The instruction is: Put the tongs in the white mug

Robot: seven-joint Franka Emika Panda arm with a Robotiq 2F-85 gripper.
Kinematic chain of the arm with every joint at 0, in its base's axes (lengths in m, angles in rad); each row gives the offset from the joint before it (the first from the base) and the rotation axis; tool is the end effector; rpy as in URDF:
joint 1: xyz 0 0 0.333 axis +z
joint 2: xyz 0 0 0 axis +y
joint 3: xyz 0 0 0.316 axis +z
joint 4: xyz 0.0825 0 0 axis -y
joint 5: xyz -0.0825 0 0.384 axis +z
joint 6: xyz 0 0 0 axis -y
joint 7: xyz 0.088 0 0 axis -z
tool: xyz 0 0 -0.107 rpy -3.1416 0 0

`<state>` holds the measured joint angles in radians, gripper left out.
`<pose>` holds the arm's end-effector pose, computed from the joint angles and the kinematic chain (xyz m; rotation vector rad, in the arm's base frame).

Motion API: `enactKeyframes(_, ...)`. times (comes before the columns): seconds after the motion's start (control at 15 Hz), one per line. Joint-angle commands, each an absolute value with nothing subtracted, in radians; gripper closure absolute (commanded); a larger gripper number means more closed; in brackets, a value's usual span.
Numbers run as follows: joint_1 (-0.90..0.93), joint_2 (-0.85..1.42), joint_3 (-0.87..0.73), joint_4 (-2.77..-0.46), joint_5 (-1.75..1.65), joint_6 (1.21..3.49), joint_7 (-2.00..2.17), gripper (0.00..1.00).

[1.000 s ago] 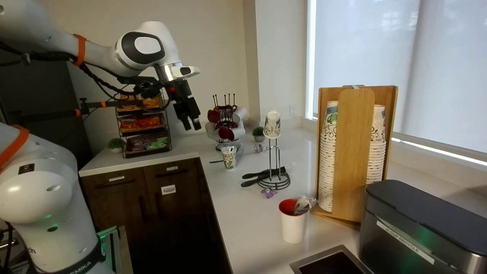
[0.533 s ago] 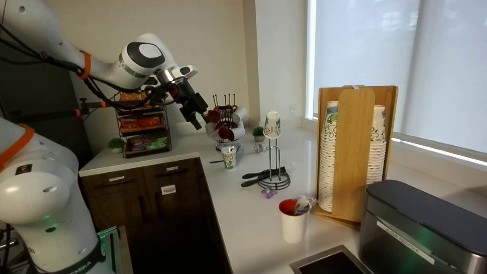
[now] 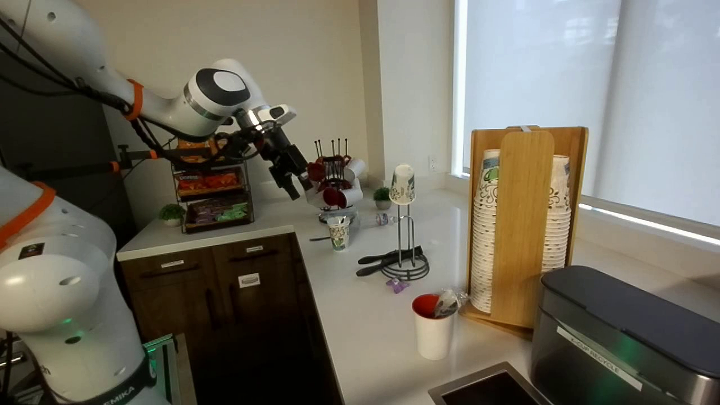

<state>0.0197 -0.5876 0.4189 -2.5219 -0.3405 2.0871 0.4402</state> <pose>0.3591 0.1586 0.4767 2.6584 0.1367 0.4043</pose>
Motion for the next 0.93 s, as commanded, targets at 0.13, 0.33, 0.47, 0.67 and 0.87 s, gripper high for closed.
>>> enactKeyframes(0.13,-0.028,-0.297,0.482,-2.443,-0.427,1.956,0.690,0.00)
enactKeyframes(0.33,-0.001,-0.202,0.411,-2.397,-0.418,1.861,0.772,0.00)
enactKeyframes(0.47,0.046,-0.240,0.370,-2.440,-0.427,1.918,0.737,0.00)
enactKeyframes(0.67,0.064,-0.237,0.351,-2.437,-0.425,1.919,0.735,0.00)
enactKeyframes(0.87,0.063,-0.171,0.330,-2.408,-0.369,1.950,0.898,0.00)
